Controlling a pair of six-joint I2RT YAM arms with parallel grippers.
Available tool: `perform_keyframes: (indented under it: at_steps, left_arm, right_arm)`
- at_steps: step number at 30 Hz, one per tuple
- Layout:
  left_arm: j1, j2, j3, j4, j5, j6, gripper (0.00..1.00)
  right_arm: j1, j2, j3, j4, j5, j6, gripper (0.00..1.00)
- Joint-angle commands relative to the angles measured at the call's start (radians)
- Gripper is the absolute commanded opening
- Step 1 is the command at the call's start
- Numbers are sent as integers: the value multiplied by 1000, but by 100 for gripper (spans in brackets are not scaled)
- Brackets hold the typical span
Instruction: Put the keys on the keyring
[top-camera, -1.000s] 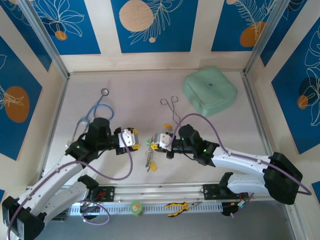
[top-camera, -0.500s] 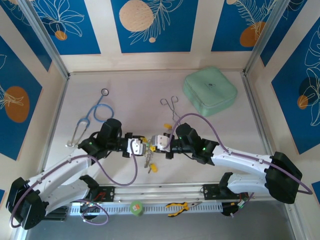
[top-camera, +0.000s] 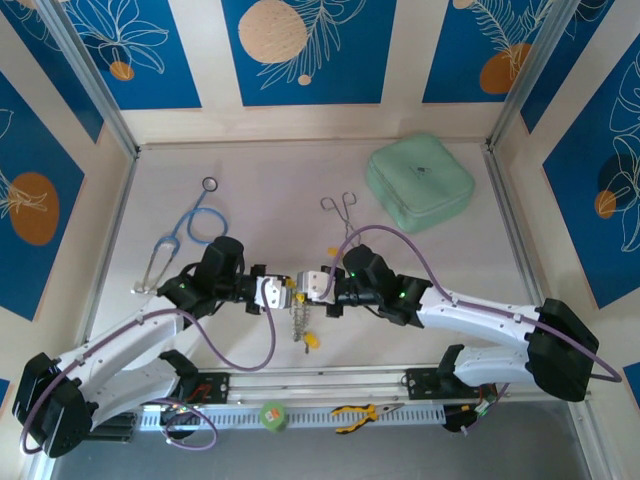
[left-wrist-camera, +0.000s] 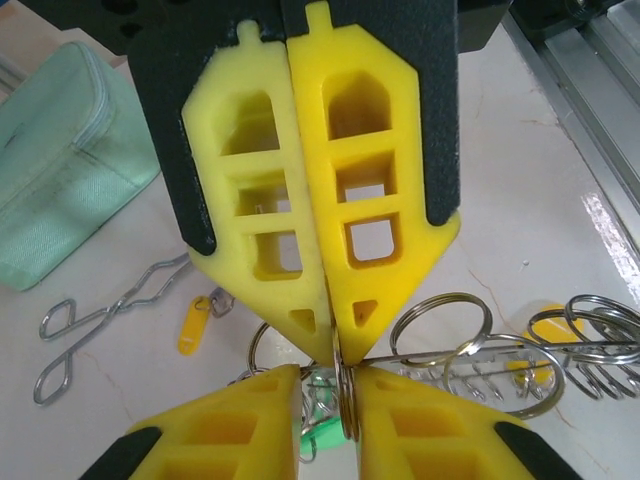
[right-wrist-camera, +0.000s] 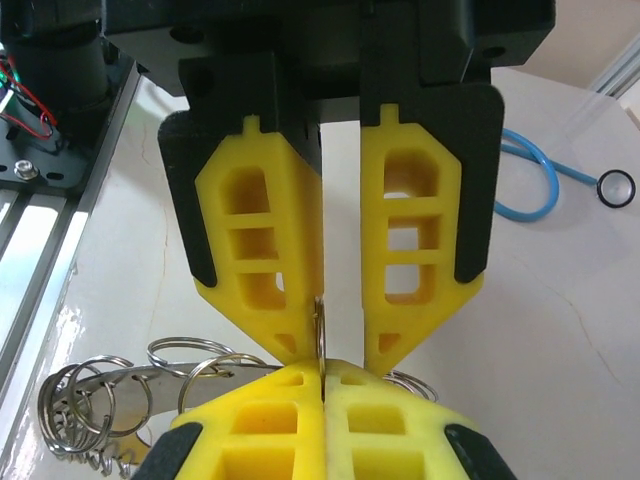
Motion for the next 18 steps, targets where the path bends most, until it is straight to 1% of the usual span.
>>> perform_keyframes:
  at_steps: [1,5,8,10,11,12,13,15,18]
  left_arm:
    - [-10,-3,13,-14,34,1,15]
    - [-12,-6,12,-9,33,-14,7]
    - [-11,-10,10,28,39,-48,1]
    - [-11,-16,4,55,39,-66,0]
    - [-11,-20,-2,73,37,-78,0]
    - [-13,-27,-12,94,35,-88,0]
    - [-11,-33,-19,114,33,-96,0]
    - [-12,-43,-42,155,33,-101,0]
    - [-18,-57,-67,194,28,-78,0]
  right_arm:
    - [13,8,41,3,27,-15,0]
    - [21,14,55,-16,22,-25,0]
    - [26,19,65,-32,33,-34,0]
    - [20,6,50,-5,26,-14,0]
    - [8,-8,33,17,13,5,8]
    - [-10,-25,13,42,-8,32,21]
    - [-29,-39,-13,64,-28,54,26]
    - [-67,-72,-64,118,-76,93,27]
    - [-82,-87,-94,131,-100,95,27]
